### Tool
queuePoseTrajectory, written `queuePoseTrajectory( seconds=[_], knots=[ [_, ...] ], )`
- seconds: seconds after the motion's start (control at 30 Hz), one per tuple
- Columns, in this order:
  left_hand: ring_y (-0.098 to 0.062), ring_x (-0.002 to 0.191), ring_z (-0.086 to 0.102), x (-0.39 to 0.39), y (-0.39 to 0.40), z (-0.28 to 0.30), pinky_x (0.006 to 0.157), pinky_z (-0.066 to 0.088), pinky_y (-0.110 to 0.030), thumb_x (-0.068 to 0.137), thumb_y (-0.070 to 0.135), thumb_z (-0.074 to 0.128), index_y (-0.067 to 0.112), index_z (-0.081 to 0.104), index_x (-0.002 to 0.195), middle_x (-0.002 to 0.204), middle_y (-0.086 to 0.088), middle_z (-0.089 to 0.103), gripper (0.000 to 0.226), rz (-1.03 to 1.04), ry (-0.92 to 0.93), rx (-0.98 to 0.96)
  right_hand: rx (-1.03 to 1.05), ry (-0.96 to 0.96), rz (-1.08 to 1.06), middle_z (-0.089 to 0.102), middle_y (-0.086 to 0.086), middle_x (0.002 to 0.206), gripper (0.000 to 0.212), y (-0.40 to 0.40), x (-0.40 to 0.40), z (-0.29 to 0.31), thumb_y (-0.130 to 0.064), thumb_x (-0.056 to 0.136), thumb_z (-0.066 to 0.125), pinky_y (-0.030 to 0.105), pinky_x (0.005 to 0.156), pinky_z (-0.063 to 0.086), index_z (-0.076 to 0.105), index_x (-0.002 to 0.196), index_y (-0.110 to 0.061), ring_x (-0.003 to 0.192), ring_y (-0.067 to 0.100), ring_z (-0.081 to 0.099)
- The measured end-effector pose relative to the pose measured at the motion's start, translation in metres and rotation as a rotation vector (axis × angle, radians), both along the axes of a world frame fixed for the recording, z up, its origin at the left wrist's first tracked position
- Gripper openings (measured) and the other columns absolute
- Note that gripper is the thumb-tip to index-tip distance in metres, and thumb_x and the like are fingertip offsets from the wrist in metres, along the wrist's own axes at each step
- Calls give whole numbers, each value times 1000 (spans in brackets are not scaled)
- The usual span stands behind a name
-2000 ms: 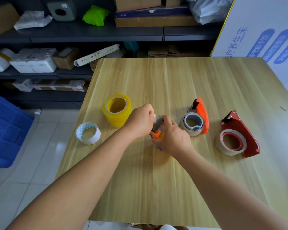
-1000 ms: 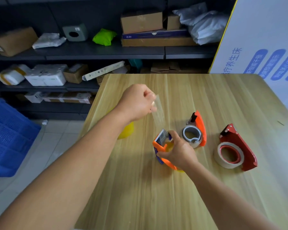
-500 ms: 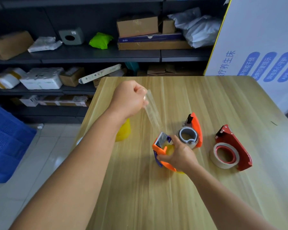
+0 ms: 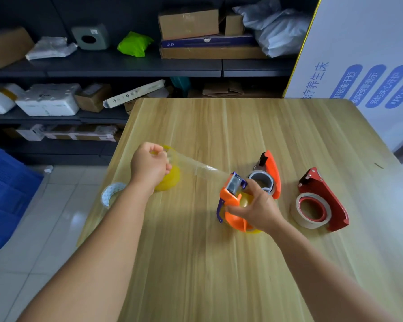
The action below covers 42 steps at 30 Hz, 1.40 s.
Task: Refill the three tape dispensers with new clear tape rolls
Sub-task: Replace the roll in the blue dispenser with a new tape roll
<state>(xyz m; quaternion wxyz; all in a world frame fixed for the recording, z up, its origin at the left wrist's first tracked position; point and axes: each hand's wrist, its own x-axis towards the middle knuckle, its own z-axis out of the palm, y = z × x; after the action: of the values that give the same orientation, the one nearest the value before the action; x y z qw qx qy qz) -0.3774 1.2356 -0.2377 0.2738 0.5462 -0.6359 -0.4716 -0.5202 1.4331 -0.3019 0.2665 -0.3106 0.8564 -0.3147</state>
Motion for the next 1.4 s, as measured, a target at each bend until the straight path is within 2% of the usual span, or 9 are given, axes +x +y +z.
queuePoseTrajectory(
  seconds=[0.1,0.3,0.43,0.57,0.73,0.93,1.13,1.23,1.4],
  knots=[
    [-17,57,60,5,-3,-20,58,54,-29,92,7,51,13,53,94,73,-9,63,6,24,45,92,-93,-51,39,61,-11,98,53,-3,-9,13,-37,63,82,31,76,49,54,107,-29,90,13,60],
    [-18,57,56,9,-7,-39,53,51,-26,92,5,52,17,49,81,72,-10,60,17,10,116,306,-213,-110,94,65,-7,101,66,-12,-11,33,-41,59,82,36,82,55,49,117,-42,95,13,64],
    [-16,55,53,14,3,-49,44,48,-19,90,-2,51,15,49,81,69,-9,58,19,-7,129,448,-341,-128,136,67,9,90,88,-16,-3,42,-38,62,81,38,77,58,29,128,-64,80,21,67],
    [-16,59,54,17,14,-57,55,49,-25,95,7,48,15,48,87,73,-7,60,11,-21,161,587,-441,-133,207,61,22,81,84,-20,3,50,-38,72,80,37,75,56,23,125,-72,68,22,61],
    [-18,63,57,19,19,-64,58,50,-28,94,9,50,15,50,86,77,-6,58,9,-11,192,654,-477,-158,250,57,-2,69,59,-26,1,44,-53,75,68,39,75,55,37,124,-64,66,16,56],
    [-16,70,54,18,34,-73,67,50,-29,91,3,53,19,57,86,79,-3,53,18,-35,246,638,-441,-206,185,60,-2,72,61,-32,-1,44,-50,76,64,26,69,58,38,130,-52,67,8,65],
    [-16,90,54,20,48,-77,73,50,-29,93,10,52,24,68,91,97,-5,60,21,-152,217,646,-409,-235,122,63,-3,71,62,-39,-3,44,-46,81,67,40,75,60,39,136,-45,66,10,67],
    [-18,104,53,17,56,-78,76,48,-30,89,17,60,20,69,99,108,-5,64,14,-200,238,676,-389,-253,74,66,-1,74,58,-44,-3,45,-44,84,67,40,75,60,40,135,-46,67,12,67],
    [-17,106,52,16,73,-82,83,48,-33,92,30,58,20,69,97,107,0,62,16,-100,296,651,-336,-258,19,67,2,85,54,-52,-1,51,-46,85,64,38,72,61,41,134,-47,67,12,68]
  ],
)
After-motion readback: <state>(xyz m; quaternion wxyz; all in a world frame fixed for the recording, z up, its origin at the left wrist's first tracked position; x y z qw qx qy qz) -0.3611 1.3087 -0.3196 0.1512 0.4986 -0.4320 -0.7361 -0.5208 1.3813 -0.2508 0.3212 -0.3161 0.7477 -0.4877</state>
